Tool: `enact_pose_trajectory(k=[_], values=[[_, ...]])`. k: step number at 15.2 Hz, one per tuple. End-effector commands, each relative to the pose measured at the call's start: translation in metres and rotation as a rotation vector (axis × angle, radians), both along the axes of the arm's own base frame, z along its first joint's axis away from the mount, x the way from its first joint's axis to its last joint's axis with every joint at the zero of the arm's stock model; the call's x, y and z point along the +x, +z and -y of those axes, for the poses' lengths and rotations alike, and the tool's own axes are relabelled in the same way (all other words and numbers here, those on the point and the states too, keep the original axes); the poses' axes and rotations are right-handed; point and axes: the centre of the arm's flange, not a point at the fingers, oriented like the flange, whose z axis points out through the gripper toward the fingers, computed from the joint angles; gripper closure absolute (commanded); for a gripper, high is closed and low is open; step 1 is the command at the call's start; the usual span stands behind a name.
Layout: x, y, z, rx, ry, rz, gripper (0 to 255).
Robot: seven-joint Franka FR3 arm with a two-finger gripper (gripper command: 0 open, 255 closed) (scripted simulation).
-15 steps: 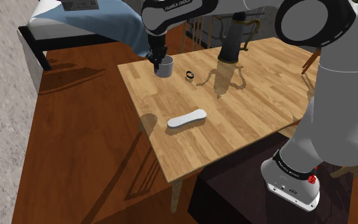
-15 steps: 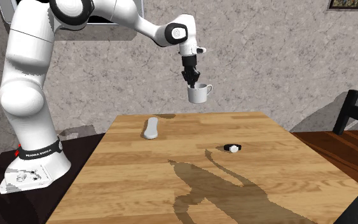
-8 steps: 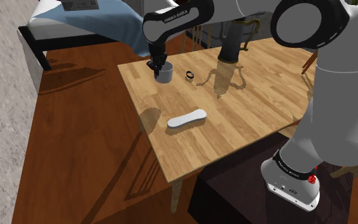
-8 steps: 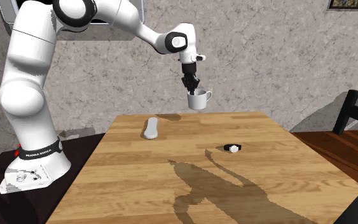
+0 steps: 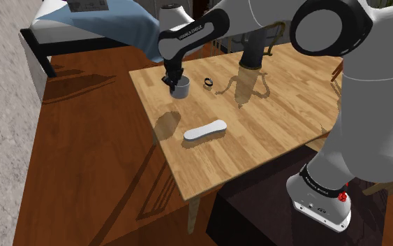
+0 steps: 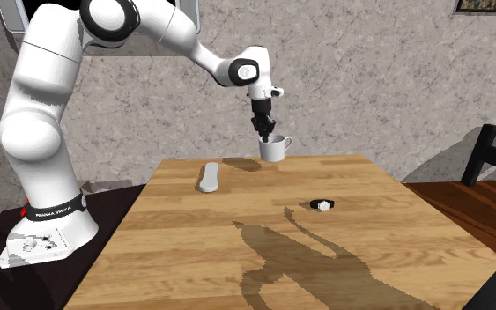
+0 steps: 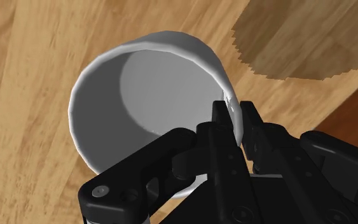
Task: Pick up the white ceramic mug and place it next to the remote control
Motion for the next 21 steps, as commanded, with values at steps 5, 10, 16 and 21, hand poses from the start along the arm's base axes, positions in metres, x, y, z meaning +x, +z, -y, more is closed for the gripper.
enact_pose_trajectory(k=[5, 10, 16, 21], values=[[0.001, -0.031, 0.001, 0.0, 0.0, 0.001, 255], [0.001, -0.056, 0.001, 0.0, 0.0, 0.001, 255], [0.001, -0.056, 0.001, 0.0, 0.0, 0.001, 255], [0.001, -0.056, 0.001, 0.0, 0.0, 0.001, 0]])
